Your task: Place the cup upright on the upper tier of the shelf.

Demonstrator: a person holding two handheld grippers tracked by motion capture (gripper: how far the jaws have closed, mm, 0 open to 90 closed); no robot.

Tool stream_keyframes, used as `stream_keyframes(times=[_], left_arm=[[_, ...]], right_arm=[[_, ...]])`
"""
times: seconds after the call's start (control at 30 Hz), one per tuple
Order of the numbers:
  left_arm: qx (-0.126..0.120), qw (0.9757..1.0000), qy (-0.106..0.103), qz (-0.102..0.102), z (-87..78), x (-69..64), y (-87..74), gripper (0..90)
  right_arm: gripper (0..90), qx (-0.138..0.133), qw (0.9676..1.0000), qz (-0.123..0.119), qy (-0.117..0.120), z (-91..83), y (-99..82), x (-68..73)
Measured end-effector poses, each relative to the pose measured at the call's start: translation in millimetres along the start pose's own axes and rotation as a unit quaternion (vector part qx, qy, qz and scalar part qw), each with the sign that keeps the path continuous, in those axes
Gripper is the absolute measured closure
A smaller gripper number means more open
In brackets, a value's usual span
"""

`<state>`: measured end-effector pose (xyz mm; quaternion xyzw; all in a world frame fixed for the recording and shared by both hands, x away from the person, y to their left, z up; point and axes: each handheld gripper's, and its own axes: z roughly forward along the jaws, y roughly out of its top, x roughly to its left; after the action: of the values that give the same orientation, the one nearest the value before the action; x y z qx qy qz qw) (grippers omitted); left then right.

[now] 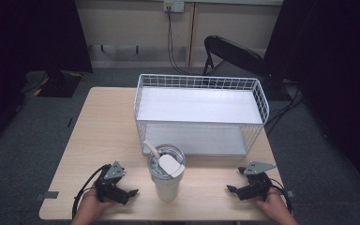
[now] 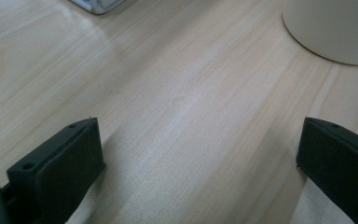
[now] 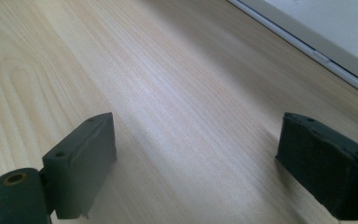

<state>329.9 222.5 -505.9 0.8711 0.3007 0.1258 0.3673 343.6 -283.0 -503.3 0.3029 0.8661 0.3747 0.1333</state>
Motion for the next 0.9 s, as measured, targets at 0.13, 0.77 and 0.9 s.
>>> stream_keyframes(times=[0.13, 0.77, 0.9], left_arm=[[0.000, 1.0000, 0.000, 0.000, 0.0, 0.0, 0.0, 0.0], [-0.024, 0.9969, -0.075, 0.002, -9.1, -21.0, 14.3, 16.5], [-0.028, 0.9951, -0.095, 0.003, -13.1, -27.7, 20.3, 16.5]], right_arm=[[10.9, -0.001, 1.0000, 0.001, 0.000, -0.4, -0.4, 0.1], [10.9, 0.000, 1.0000, -0.002, 0.004, -0.8, -0.7, -1.0], [10.9, 0.000, 1.0000, -0.002, 0.004, -0.8, -0.7, -1.0]])
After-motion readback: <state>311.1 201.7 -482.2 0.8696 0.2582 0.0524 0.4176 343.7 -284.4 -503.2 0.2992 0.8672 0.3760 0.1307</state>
